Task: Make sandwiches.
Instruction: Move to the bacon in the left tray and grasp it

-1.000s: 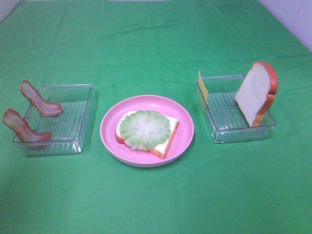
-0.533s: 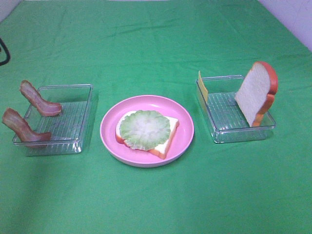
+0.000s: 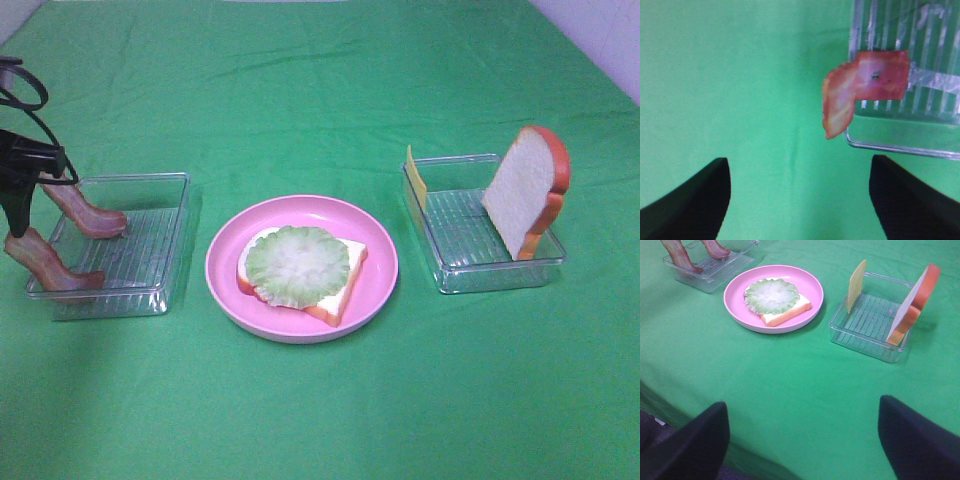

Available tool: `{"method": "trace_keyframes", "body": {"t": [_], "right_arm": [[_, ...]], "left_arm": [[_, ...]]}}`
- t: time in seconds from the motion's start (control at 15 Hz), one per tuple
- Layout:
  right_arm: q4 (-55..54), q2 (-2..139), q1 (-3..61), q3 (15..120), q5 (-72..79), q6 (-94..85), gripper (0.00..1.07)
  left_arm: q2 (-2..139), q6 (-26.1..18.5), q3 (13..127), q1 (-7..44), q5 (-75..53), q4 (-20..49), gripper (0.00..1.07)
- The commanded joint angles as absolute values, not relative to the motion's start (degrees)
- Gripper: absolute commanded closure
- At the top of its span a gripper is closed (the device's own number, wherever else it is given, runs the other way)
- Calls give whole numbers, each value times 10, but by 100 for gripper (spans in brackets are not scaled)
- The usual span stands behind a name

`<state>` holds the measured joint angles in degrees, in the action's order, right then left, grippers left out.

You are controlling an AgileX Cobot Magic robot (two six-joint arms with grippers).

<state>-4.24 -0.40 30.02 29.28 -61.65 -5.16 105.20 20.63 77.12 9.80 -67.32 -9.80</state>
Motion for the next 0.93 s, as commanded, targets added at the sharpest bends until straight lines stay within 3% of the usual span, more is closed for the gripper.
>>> {"method": "trace_keyframes", "body": {"t": [0.07,0.27,0.4,0.87,0.93], "right_arm": [[-42,-11,301,290,-610,-56,31],[-42,-11,301,290,-610,-56,31],[-42,-11,301,290,-610,-56,31],[-42,-11,301,290,-609,-56,31],[-42,-11,301,290,-609,-56,31]], "left_arm": [[1066,213,773,87,-655,-84,33],[1089,210,773,87,-582,-52,34],[1105,198,773,87,-563,-36,42],[1136,198,773,87,-547,-38,48],[1138,198,773,87,-544,-38,58]]}}
